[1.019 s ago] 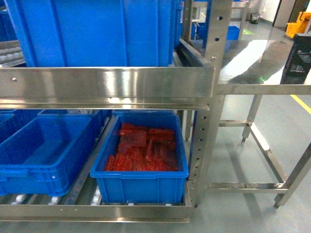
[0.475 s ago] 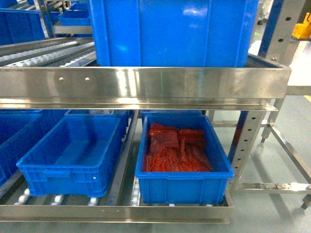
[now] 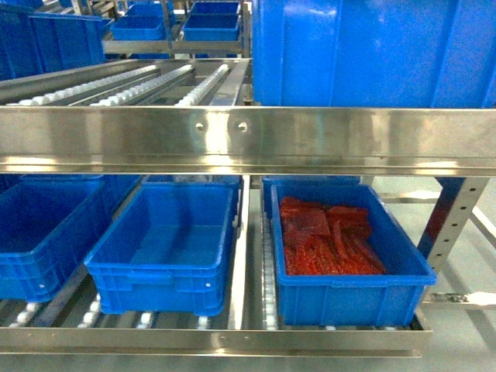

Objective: Sort blue parts and orange caps into right shelf containers

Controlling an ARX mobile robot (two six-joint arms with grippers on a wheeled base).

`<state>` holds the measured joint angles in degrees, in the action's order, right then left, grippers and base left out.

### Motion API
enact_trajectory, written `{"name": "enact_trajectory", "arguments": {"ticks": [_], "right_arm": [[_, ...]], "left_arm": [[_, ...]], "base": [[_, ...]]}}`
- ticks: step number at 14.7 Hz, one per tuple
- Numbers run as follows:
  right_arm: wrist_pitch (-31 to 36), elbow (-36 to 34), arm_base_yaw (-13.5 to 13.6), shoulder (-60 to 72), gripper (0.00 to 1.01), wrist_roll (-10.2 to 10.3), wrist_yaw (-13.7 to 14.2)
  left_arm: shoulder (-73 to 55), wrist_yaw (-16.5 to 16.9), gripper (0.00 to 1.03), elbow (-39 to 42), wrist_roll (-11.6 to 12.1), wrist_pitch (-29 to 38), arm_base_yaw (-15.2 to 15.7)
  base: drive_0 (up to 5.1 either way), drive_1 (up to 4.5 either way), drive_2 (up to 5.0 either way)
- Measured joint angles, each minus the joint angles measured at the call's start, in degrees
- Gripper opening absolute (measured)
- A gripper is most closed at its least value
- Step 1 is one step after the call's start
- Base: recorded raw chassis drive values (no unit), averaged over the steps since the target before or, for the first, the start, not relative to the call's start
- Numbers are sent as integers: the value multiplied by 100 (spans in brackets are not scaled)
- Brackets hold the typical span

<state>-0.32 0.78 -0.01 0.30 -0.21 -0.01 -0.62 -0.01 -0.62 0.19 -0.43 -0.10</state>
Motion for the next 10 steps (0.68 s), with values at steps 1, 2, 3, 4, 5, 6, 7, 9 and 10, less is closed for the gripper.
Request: {"name": "enact_trajectory", "arguments": {"ticks": [1,2,3,4,5,6,7,9,10], "right_arm": [[2,0,0,0,40,0,2],[-11,0,0,0,40,0,2],[-2,0,0,0,40,0,0],[-9,0,0,0,40,0,2],[-2,0,0,0,40,0,0],[-9,0,0,0,40,0,0],[-7,0,0,0,40,0,2],[-9,0,0,0,40,0,0],[13,0,0,0,40,0,2]], "left_arm": [[0,-2,43,0,0,7,0],[0,2,43,0,0,4,0],[0,0,43,0,0,-11,0],[0,7,43,0,0,7,0],[0,-2,43,0,0,-7,0],[0,0,43,0,0,2,0],[0,0,43,0,0,-4,0],[0,0,43,0,0,-2,0],[0,0,43,0,0,13,0]], "base": [[-494,243,243],[-494,243,243],[-494,243,243],[-494,243,243],[-494,243,243],[-494,243,243],[-494,243,243],[-494,243,243],[-494,243,243]]}}
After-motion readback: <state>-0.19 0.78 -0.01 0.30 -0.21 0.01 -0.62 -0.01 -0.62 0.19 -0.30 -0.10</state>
